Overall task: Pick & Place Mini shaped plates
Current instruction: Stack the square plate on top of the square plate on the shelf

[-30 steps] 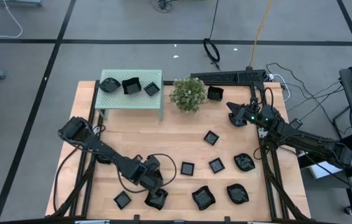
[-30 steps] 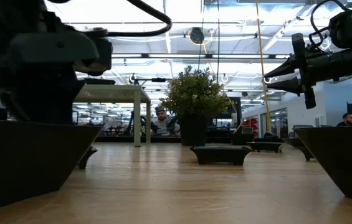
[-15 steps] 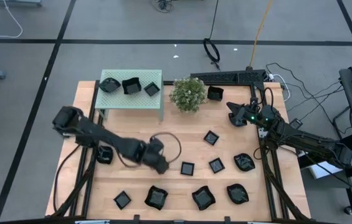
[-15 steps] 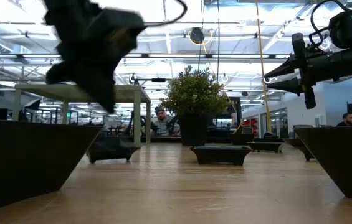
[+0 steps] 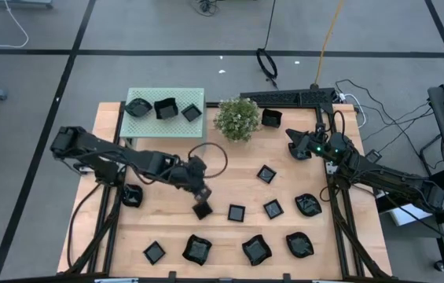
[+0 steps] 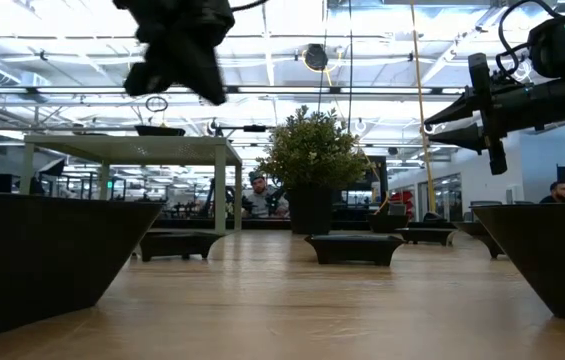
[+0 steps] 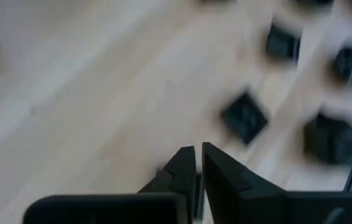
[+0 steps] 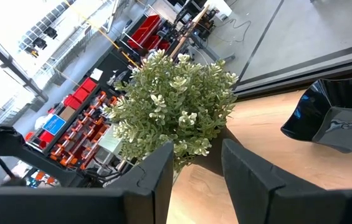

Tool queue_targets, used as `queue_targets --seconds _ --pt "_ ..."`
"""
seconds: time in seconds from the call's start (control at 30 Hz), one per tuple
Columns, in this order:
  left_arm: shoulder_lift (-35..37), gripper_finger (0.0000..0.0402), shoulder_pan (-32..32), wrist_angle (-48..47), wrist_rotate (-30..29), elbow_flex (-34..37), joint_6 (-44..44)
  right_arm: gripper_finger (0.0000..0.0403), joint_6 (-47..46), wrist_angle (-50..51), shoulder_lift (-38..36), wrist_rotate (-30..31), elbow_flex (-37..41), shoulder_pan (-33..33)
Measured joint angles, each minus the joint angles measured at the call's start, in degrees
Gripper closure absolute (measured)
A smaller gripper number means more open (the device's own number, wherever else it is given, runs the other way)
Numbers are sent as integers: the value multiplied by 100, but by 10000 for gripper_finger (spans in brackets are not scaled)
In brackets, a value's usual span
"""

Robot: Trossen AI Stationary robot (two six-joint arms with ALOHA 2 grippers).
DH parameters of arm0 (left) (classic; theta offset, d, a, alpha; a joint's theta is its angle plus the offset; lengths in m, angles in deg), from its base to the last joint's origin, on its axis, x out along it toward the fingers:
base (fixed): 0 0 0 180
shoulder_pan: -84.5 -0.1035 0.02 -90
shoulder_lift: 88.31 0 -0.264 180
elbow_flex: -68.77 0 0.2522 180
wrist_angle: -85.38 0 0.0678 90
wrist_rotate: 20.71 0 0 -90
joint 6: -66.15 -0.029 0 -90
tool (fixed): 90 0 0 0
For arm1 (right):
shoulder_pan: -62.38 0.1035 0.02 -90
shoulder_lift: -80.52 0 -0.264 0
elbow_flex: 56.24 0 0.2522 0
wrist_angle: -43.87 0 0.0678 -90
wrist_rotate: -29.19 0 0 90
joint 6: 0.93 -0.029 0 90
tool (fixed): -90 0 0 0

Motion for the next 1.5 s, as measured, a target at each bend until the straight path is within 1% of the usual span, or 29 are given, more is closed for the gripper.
queue_targets --seconds 0.07,0.13,0.3,0.4,0.53,0.63,0.7,0.83,0.9,1.03,1.13,1.33,1.5 --pt "-104 352 138 -115 189 0 -495 280 -2 0 0 0 0 1" --pt "-204 339 306 -280 226 9 -1169 280 -1 1 0 0 0 2" --pt "-506 311 716 -287 178 2 -3221 280 -1 7 0 0 0 1" --pt "-689 299 864 -317 140 2 -4064 280 -2 2 0 0 0 2" --pt "-989 286 1075 -234 138 2 -4872 280 -2 0 0 0 0 1" --pt "-1235 282 1260 17 202 2 -5568 280 -2 5 0 0 0 1" --pt "-1389 282 1370 102 75 2 -6079 280 -2 5 0 0 0 1" --pt "-1649 282 1469 216 -720 2 -7070 280 0 4 0 0 0 0" --pt "-1768 282 1466 258 -816 2 -7201 280 -1 0 0 0 0 2" --pt "-1869 282 1479 242 -247 2 -7210 280 0 0 0 0 0 0" --pt "-1864 282 1501 306 -33 2 -7234 280 0 4 0 0 0 2" --pt "-1864 282 1493 303 -56 2 -7225 280 -2 2 0 0 0 2" --pt "-1834 282 1585 300 -82 2 -6924 280 0 2 0 0 0 0"
